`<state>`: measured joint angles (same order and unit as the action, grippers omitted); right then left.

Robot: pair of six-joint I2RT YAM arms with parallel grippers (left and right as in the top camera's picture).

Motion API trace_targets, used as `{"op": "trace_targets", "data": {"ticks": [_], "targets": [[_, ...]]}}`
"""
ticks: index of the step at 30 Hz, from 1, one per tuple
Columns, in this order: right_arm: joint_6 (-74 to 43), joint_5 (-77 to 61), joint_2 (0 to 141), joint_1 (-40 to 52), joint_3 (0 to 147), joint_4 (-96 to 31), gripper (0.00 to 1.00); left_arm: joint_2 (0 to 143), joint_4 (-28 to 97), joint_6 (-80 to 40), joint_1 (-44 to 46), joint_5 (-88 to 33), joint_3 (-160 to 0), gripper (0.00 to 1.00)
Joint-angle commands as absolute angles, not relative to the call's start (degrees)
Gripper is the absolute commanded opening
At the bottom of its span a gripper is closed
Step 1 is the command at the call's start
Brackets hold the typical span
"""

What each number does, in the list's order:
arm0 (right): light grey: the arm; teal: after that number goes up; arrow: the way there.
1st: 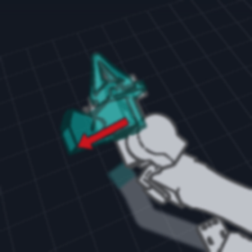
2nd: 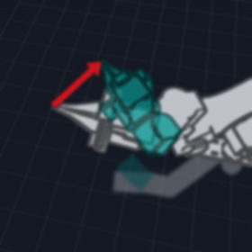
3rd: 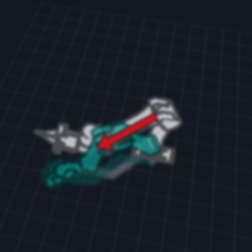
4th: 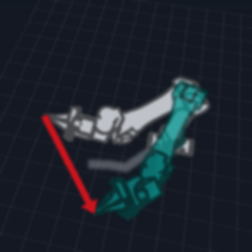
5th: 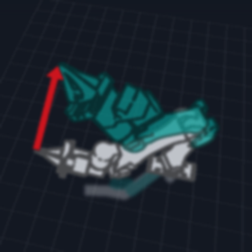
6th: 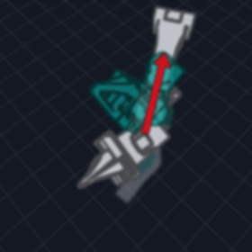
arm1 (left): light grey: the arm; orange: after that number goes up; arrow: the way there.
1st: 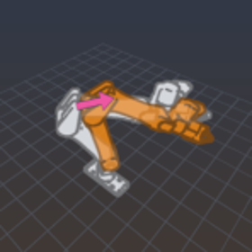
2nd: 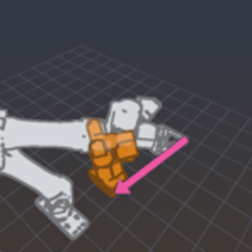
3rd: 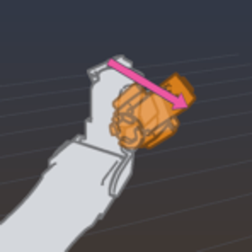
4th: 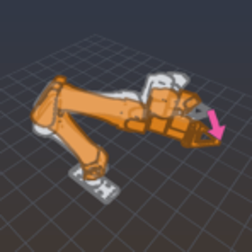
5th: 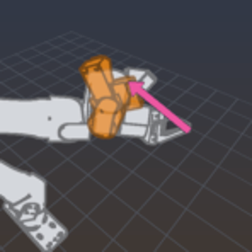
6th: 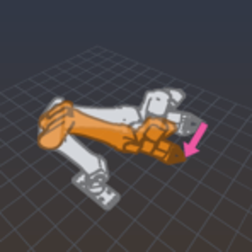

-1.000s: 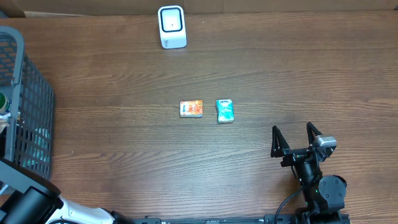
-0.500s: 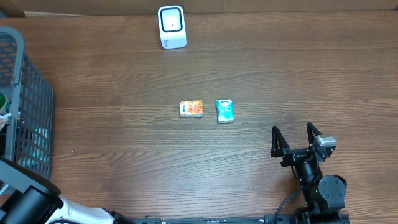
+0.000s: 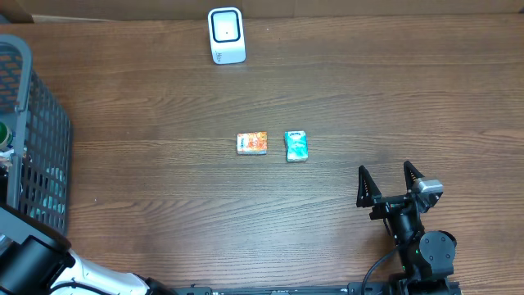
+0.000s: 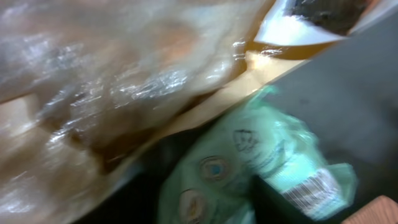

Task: Scan the item barcode
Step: 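Reach the left gripper into the basket and grasp the teal wrapped packet, then place the teal packet on the table left of the orange pack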

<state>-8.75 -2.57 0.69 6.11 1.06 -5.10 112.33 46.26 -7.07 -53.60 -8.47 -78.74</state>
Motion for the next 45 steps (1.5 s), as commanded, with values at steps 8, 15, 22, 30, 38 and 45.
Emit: {"op": "trace_targets", "data": {"ticks": [8,15,22,30,38,45], "targets": [[-8.56,-2.2,0.16,6.42,0.47,-4.69,1.0,117.95,49.8,-6.0,-53.17,-6.7,-79.88,0.04],[-8.56,-2.2,0.16,6.42,0.45,-4.69,1.0,117.95,60.6,-6.46,-53.17,-6.7,-92.33,0.04],[-8.56,-2.17,0.16,6.42,0.45,-4.69,1.0,117.21,71.75,-9.47,-52.93,-8.27,-109.3,0.04],[-8.56,-2.17,0.16,6.42,0.47,-4.69,1.0,110.98,75.83,-11.99,-51.11,-16.4,-122.87,0.04],[-8.56,-2.17,0.16,6.42,0.47,-4.69,1.0,99.29,74.72,-14.87,-46.63,-20.86,-130.04,0.04],[-8.56,-2.2,0.16,6.42,0.45,-4.69,1.0,87.61,72.29,-15.44,-39.13,-20.84,-131.0,0.04]]}}
